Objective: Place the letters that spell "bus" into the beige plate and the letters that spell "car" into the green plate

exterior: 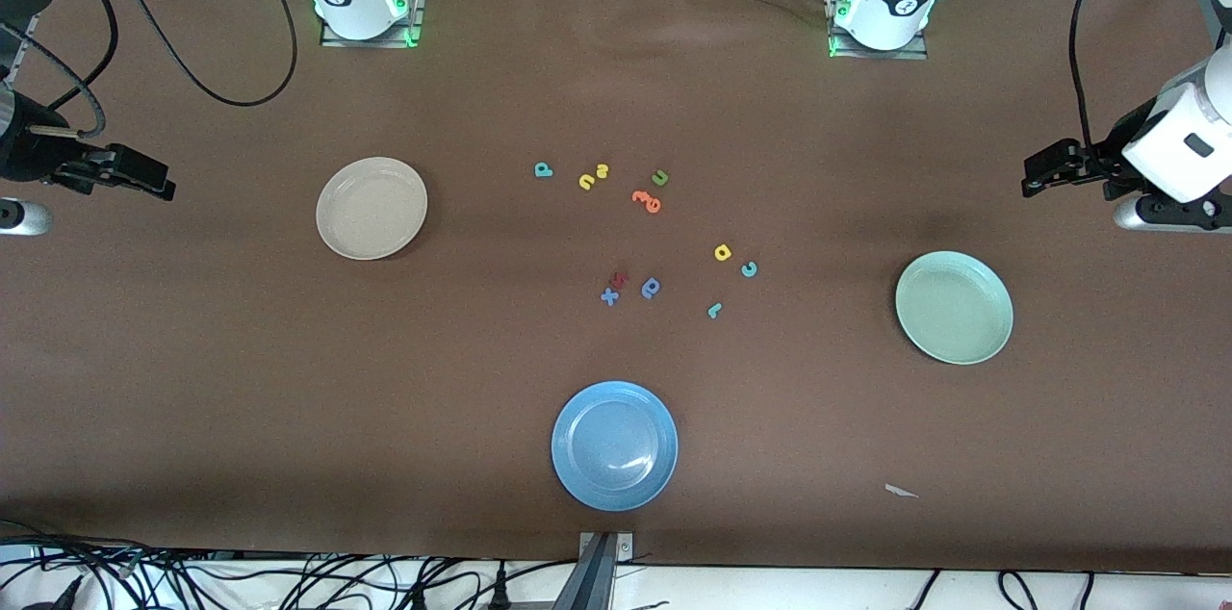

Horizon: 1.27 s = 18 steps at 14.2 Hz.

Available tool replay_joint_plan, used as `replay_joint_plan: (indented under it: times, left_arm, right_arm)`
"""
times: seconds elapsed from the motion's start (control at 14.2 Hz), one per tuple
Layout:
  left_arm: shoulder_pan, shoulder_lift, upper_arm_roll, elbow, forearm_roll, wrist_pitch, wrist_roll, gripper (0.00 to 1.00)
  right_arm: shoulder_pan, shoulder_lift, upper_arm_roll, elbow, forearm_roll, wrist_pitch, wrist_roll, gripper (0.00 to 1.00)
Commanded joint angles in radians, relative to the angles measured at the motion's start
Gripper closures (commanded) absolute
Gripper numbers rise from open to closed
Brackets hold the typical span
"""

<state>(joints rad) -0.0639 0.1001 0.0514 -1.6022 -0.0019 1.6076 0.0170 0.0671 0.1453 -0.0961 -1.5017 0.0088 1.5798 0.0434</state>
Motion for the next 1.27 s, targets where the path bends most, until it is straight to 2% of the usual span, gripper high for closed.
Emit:
replay_joint_plan:
  times: [0.0,0.28,0.63,0.77,0.98,1.2]
  left_arm:
    - [-0.036,0.055,-0.004,-0.001,-0.002,0.040,0.001,0.00]
    - [-0.072,0.151,-0.004,-0.001,-0.087,0.116,-0.005,0.00]
    - [-0.213,0.279,-0.010,0.004,-0.104,0.245,-0.149,0.00]
    - [-0.260,0.322,-0.008,0.004,-0.121,0.311,-0.218,0.00]
    - [-0.339,0.395,-0.008,0.004,-0.122,0.399,-0.340,0.00]
    - [-0.398,0.473,-0.008,0.011,-0.121,0.485,-0.402,0.00]
  right_arm:
    - [-0.049,0.013,-0.002,0.015,0.029,-0.006,-0.008,0.00]
    - [-0.049,0.011,-0.001,0.017,0.031,-0.012,-0.005,0.00]
    - [-0.037,0.011,0.022,0.012,0.034,-0.075,-0.037,0.00]
    - [0.003,0.014,0.047,0.015,0.030,-0.077,-0.010,0.00]
    - [0.039,0.037,0.050,0.015,0.036,-0.075,0.022,0.00]
    - [0.129,0.080,0.053,0.015,0.033,-0.067,0.055,0.00]
